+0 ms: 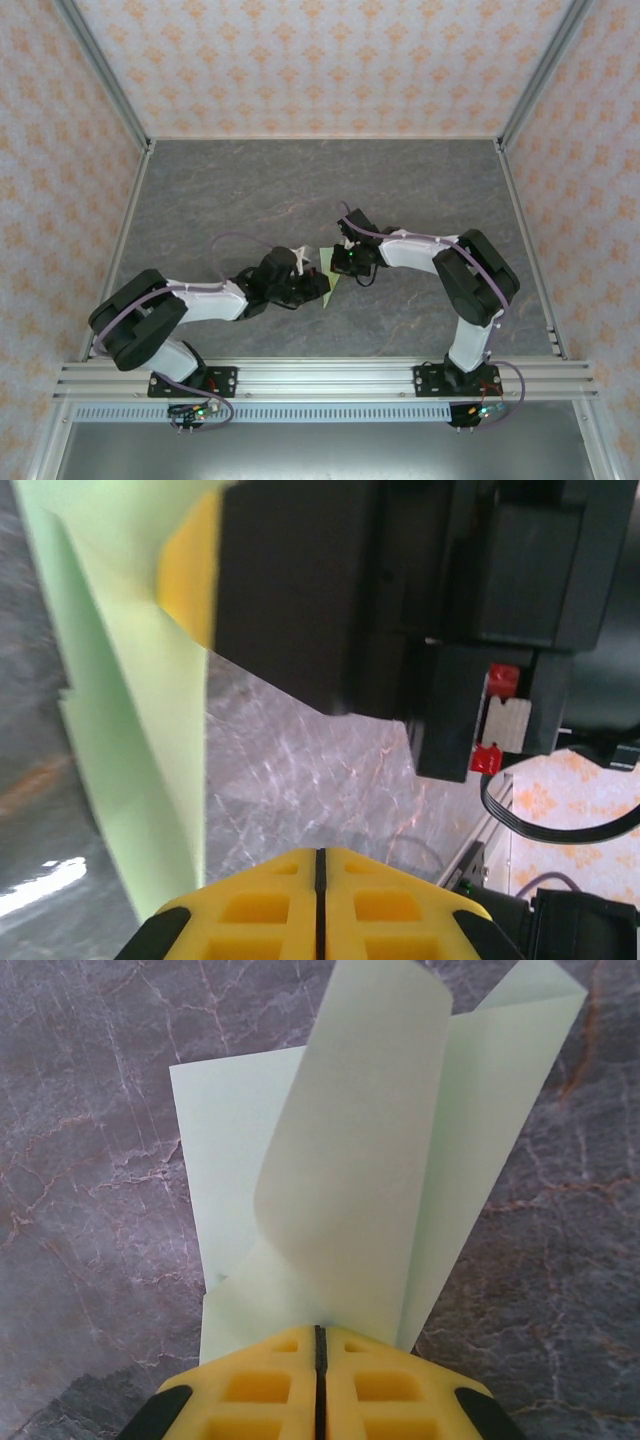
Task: Fold a paper plane with a square sheet of paper (fold left side to right side)
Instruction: Fold the wing for the fifth time at the center of the table.
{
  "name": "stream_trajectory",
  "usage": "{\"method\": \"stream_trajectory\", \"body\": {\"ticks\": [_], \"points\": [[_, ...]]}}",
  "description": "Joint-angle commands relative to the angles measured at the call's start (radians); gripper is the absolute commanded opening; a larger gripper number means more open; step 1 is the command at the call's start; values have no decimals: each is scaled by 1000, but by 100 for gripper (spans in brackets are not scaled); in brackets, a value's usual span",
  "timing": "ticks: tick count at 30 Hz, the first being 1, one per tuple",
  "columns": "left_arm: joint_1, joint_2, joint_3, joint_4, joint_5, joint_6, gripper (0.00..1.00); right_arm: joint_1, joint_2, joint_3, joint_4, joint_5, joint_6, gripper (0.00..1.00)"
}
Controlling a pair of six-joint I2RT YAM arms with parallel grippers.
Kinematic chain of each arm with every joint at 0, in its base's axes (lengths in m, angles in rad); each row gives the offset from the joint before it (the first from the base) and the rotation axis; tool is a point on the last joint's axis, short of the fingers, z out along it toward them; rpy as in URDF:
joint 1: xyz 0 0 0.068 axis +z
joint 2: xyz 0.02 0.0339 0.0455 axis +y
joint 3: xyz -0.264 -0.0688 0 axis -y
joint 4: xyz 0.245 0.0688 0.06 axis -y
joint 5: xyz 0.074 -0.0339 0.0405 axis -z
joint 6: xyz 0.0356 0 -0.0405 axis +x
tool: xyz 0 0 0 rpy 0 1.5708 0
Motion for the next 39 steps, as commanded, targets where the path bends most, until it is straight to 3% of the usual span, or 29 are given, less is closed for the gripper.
{"method": "stream_trajectory", "body": {"ticks": [1,11,39], "points": [[-7,31,30,-1,10,20,9,0,61,-42,-106,58,-13,10],[-7,117,16,20,-7,11,8,0,60,-37,-111,60,-18,10],[-23,167,-16,19,-12,2,7,0,61,-17,-126,62,-31,11]]}}
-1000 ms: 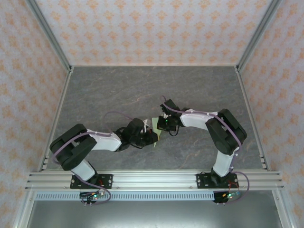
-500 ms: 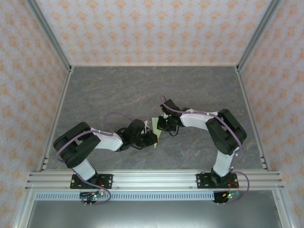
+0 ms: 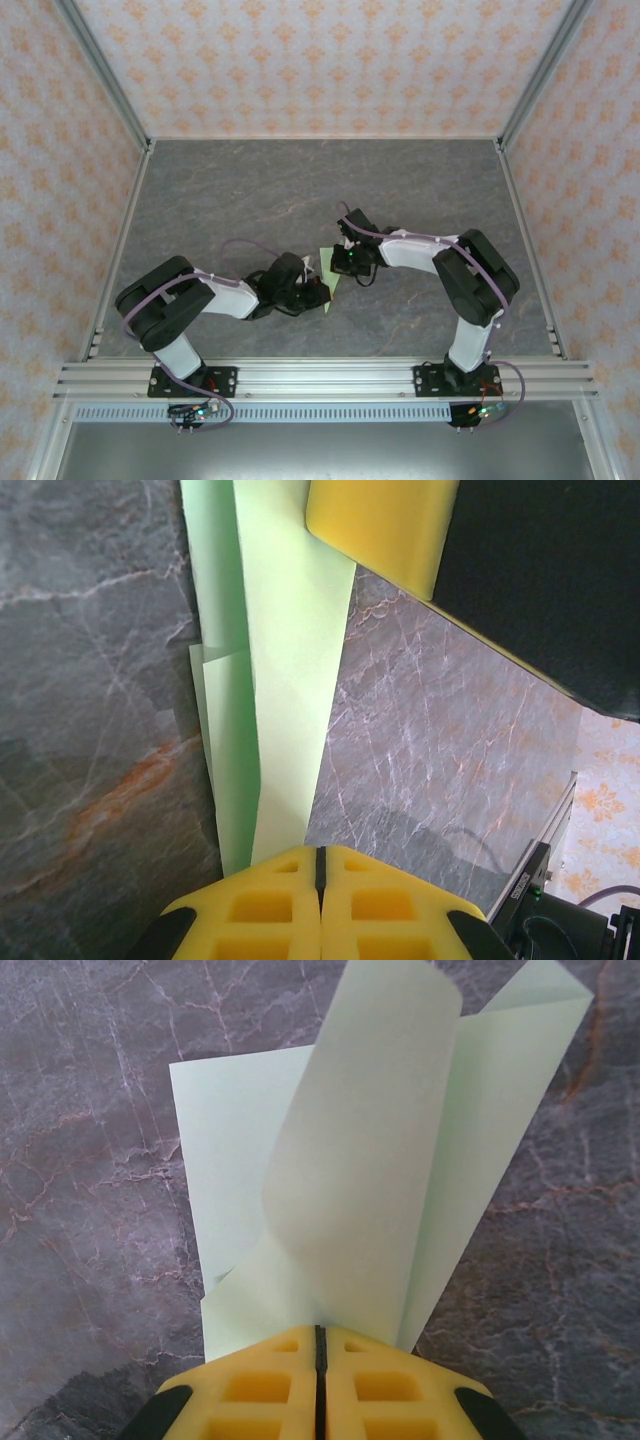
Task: Fold a paper plane with a square sheet of paper (fold left side to right side)
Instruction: Fold the wing for the fifth time at the center of the table.
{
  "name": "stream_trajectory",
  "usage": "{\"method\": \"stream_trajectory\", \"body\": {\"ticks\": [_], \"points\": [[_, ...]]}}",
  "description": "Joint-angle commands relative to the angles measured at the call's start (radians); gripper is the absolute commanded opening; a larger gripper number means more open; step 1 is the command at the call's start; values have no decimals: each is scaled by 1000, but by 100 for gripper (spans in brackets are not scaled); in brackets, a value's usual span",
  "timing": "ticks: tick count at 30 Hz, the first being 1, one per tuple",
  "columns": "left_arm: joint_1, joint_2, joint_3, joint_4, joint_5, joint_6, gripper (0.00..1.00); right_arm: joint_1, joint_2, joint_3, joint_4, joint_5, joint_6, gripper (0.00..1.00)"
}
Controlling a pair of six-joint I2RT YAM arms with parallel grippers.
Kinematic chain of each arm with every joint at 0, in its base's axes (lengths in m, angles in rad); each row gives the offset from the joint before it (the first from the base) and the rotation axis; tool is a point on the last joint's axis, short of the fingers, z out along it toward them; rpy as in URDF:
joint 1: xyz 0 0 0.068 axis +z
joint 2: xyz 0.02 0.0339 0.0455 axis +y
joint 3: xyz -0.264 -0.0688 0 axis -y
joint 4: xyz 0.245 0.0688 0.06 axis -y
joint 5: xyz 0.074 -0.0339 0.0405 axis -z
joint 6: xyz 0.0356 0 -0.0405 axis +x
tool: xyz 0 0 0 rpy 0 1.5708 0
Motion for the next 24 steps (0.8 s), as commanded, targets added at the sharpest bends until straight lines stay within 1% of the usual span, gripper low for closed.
{"method": "stream_trajectory", "body": {"ticks": [1,8,11,17,20,24], "points": [[-19,23,-7,-13,-12,6,7,1,61,-19,-122,63,-18,11],[-28,10,0,10,-9,5,8,0,67,-20,-122,60,-18,11],[-32,4,6,-7,-13,13,9,0,67,-19,-122,57,-16,10],[-31,28,-1,-17,-23,9,8,0,63,-17,-124,58,-17,11],[-33,43,8,-44,-21,7,7,0,60,-17,-124,58,-17,10],[-42,49,22,-126,-44,21,5,0,58,-11,-127,57,-19,10]]}}
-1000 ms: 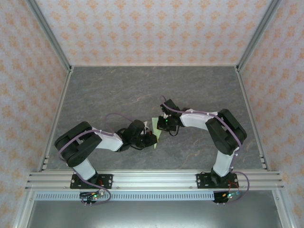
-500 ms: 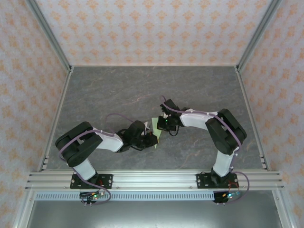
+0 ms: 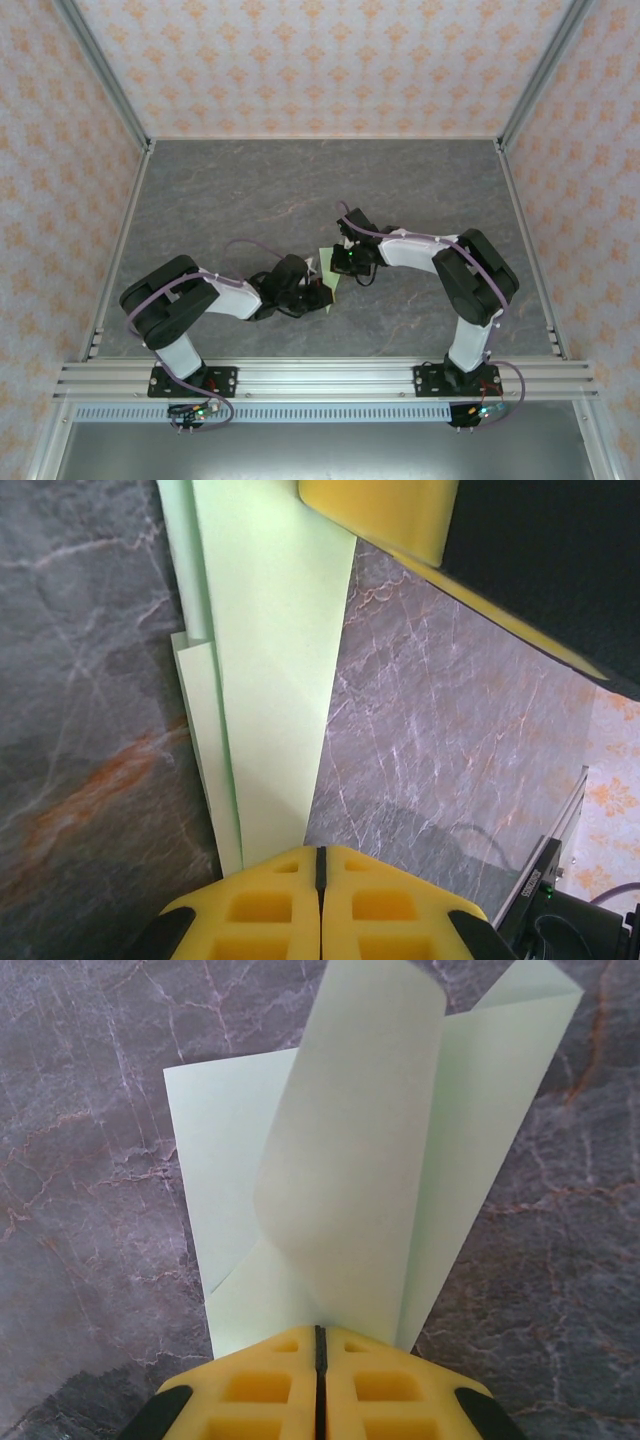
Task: Fold a paper plane with a square sheet of paper (fold left side to right side)
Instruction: Fold the wing for the fifth time at the center of the table.
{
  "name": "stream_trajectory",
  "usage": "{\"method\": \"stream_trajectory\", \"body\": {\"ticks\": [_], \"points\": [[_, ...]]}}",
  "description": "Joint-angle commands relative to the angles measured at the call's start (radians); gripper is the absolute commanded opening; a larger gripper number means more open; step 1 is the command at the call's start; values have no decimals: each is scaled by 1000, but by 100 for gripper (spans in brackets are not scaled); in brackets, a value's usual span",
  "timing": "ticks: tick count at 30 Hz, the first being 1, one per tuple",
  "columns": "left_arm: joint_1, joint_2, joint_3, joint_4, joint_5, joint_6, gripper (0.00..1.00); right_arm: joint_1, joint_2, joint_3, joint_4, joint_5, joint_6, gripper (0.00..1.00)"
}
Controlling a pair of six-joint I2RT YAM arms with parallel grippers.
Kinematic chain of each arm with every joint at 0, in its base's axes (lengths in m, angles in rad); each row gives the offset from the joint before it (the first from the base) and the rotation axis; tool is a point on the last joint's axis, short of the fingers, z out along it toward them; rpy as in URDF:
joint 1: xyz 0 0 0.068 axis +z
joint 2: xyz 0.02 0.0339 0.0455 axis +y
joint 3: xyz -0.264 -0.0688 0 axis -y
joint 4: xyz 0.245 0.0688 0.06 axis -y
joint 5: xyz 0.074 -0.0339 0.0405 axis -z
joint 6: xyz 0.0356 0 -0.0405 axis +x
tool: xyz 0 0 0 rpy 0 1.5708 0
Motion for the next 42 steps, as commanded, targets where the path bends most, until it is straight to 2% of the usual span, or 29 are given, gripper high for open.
{"method": "stream_trajectory", "body": {"ticks": [1,10,19,42], "points": [[-18,23,8,-136,-33,19,5,1,53,-18,-118,57,-18,10],[-18,26,-44,-182,-74,-13,0,-8,48,0,-127,87,-42,10],[-18,60,-71,-163,-79,-35,0,-78,26,-50,72,21,-38,9],[-17,61,-73,-150,-79,-35,0,-210,159,119,58,17,-114,9]]}}
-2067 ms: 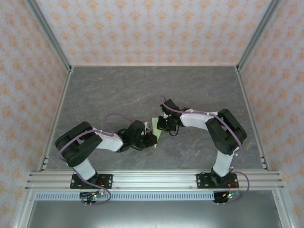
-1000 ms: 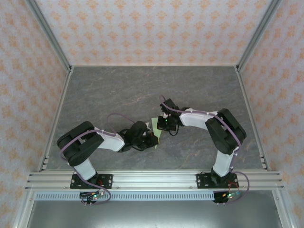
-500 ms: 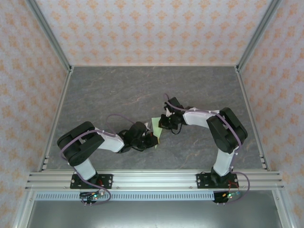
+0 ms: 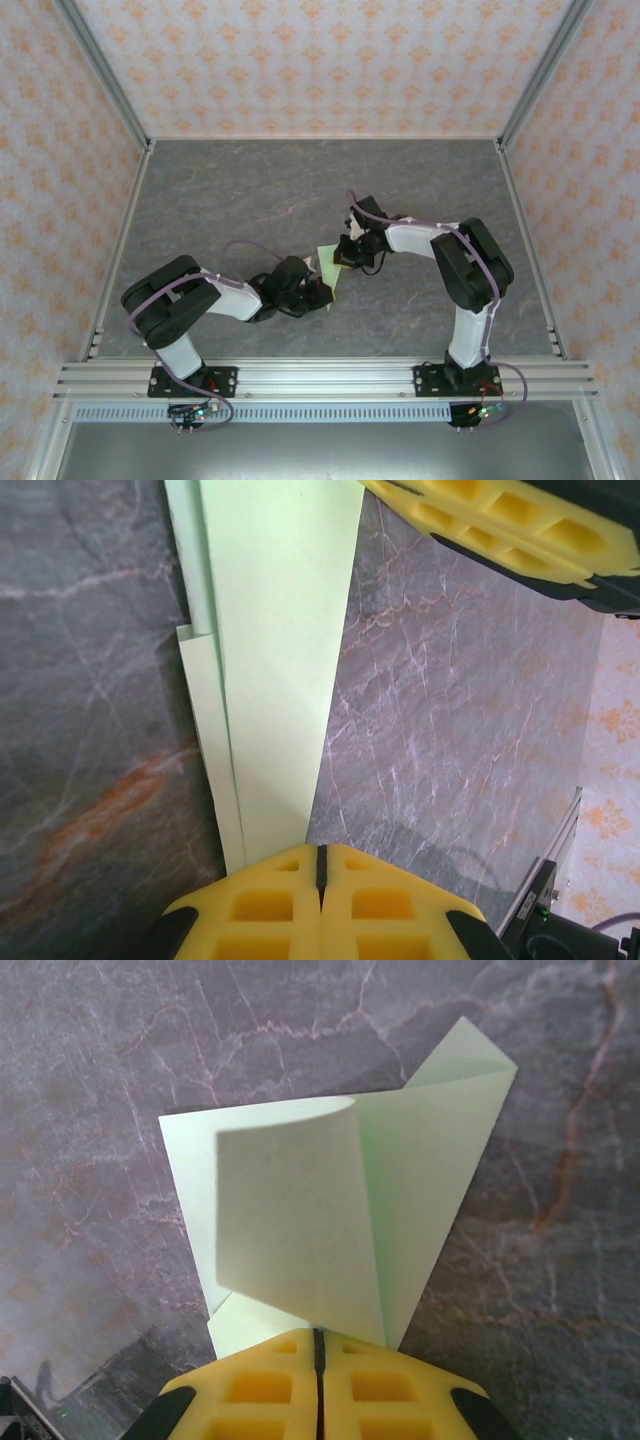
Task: Fold a paper plane with a square sheet of paper (fold left side to right side)
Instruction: Fold the wing for the fifth time at the center of the table.
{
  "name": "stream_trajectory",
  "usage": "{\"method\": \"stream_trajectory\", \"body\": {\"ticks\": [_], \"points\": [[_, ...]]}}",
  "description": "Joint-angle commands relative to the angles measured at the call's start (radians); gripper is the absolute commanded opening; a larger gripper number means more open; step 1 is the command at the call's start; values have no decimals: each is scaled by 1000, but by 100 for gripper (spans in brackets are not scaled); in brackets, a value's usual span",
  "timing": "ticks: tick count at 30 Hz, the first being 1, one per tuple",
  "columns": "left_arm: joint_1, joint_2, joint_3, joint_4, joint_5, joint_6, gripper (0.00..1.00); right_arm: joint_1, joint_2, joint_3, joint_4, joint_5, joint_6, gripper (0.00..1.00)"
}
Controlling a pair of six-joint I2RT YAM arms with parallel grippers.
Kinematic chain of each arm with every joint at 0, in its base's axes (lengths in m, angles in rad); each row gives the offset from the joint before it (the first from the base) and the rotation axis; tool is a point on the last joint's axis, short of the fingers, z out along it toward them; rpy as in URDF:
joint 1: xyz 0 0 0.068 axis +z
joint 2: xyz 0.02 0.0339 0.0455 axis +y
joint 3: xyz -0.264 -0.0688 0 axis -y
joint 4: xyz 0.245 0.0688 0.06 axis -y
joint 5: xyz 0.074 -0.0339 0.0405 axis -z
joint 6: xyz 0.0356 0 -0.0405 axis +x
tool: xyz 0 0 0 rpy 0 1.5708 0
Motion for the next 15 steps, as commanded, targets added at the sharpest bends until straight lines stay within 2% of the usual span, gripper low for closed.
{"method": "stream_trajectory", "body": {"ticks": [1,15], "points": [[-10,52,-57,-193,-30,0,0,-81,73,46,77,245,-39,10],[-10,45,-53,-193,-31,-3,0,-126,125,108,74,213,-56,10]]}}
